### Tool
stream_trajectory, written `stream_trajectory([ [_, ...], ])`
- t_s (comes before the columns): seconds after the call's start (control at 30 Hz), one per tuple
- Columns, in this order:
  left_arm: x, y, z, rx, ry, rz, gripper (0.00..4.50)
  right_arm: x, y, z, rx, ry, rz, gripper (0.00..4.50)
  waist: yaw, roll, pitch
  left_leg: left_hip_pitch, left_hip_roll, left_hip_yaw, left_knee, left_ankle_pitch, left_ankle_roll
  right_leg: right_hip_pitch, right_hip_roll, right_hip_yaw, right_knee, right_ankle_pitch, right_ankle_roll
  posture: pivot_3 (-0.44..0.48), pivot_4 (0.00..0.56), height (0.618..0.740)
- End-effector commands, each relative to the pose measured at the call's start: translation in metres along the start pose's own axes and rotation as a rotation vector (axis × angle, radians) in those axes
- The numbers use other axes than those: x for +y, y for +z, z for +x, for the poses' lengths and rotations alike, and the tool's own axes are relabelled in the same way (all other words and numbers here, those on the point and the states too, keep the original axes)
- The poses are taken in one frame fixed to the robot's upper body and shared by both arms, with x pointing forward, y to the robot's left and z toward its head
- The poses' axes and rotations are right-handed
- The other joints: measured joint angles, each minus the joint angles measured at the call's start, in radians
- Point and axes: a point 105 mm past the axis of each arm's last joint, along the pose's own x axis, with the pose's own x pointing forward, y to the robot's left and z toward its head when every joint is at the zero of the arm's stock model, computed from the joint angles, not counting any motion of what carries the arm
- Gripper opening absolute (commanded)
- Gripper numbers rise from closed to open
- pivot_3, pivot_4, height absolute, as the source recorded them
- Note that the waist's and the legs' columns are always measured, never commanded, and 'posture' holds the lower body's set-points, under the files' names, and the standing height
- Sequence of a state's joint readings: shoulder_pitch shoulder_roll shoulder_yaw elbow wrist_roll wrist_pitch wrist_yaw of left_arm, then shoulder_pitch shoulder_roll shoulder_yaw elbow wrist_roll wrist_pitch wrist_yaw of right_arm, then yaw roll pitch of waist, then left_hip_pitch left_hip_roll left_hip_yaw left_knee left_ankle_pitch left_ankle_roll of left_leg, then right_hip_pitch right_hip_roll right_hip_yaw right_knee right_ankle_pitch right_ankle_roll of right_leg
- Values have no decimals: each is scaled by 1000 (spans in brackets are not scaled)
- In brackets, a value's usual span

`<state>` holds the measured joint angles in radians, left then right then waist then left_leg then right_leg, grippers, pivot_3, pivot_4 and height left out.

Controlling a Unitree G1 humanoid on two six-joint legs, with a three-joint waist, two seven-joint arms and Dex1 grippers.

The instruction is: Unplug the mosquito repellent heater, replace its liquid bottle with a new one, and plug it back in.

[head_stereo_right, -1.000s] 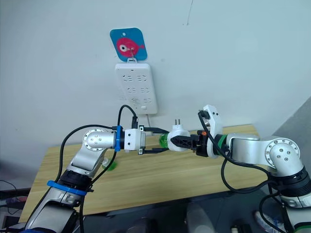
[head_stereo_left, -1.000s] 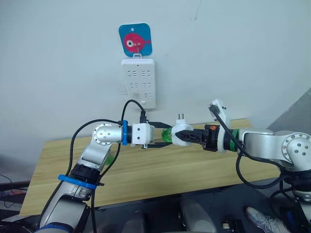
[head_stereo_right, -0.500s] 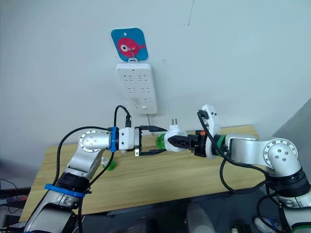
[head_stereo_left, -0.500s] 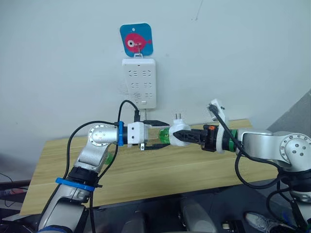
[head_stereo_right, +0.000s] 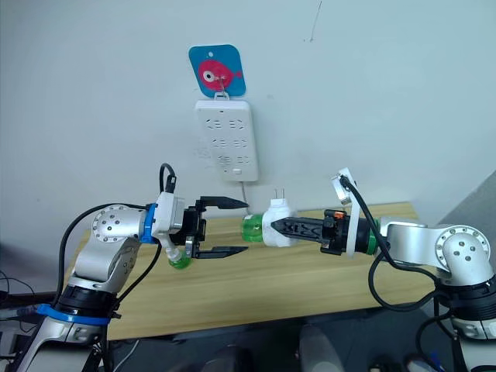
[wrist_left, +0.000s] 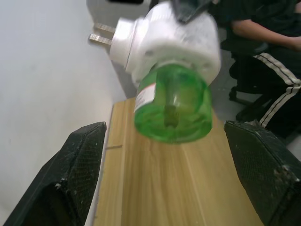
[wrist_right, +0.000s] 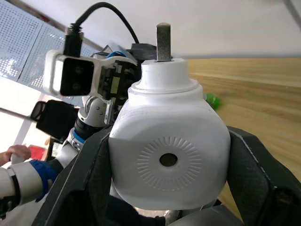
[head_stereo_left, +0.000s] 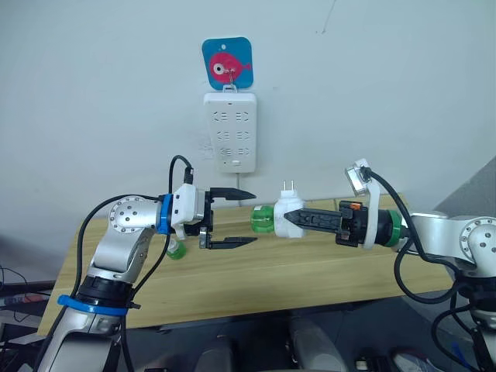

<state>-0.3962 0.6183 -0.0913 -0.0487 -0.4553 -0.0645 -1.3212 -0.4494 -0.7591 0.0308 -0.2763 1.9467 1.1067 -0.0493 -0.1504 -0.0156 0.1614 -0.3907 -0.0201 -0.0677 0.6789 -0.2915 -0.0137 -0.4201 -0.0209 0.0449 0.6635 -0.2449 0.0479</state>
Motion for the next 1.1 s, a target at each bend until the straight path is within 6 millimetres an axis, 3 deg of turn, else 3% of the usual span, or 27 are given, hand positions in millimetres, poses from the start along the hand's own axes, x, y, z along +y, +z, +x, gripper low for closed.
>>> stream_trajectory([
  [0.03,2,14,6,-36,2,56,4236,12,7,-3,-12,53,-27,2961,7,0,0,0,0,0,0,0,0,0,1,0,0,0,0,-174,137,733],
  [0.23,2,6,16,-19,9,77,4236,13,5,-1,-6,59,-30,2961,13,0,0,0,-1,1,0,0,0,0,1,0,0,0,0,-174,130,733],
  [0.33,5,6,21,-38,27,78,3672,14,4,0,-6,60,-33,2961,14,0,0,0,-1,1,1,0,0,0,0,0,0,0,0,-177,127,733],
  [0.47,6,10,26,-62,22,75,2375,15,3,0,-2,57,-36,2961,13,0,0,0,-1,2,1,0,0,0,0,0,0,0,0,-180,125,733],
  [0.5,5,10,26,-64,13,70,2291,14,2,0,0,54,-38,2961,13,0,0,0,-1,1,1,0,0,0,0,0,0,0,0,-180,125,733],
  [0.63,-2,9,22,-50,-42,-17,2291,15,1,-1,17,42,-54,2961,12,0,0,0,-1,2,1,0,0,0,0,0,0,0,0,-182,124,733],
  [0.7,-9,2,17,15,-120,-236,2291,21,-3,-3,60,45,-96,2961,12,0,0,0,-1,1,1,0,0,0,1,0,1,0,0,-172,123,733],
  [0.8,-14,6,6,49,-255,-645,2291,31,-10,-5,134,78,-156,2961,11,0,0,-1,-1,0,1,0,0,0,1,-2,1,0,0,-165,123,733],
  [0.87,-11,12,2,50,-303,-756,2291,34,-14,-6,165,97,-168,2961,11,0,0,0,-1,0,2,0,0,0,2,-4,1,0,1,-163,124,733],
  [1.03,-6,23,-5,10,-348,-730,2291,31,-12,-4,143,97,-130,2961,11,0,0,1,-1,2,1,0,0,0,2,-3,1,0,0,-165,124,733],
  [1.1,-3,13,-5,39,-295,-617,2291,25,-9,-5,109,84,-101,2961,12,0,0,1,0,2,1,0,0,-1,2,-2,1,0,0,-165,124,733],
])
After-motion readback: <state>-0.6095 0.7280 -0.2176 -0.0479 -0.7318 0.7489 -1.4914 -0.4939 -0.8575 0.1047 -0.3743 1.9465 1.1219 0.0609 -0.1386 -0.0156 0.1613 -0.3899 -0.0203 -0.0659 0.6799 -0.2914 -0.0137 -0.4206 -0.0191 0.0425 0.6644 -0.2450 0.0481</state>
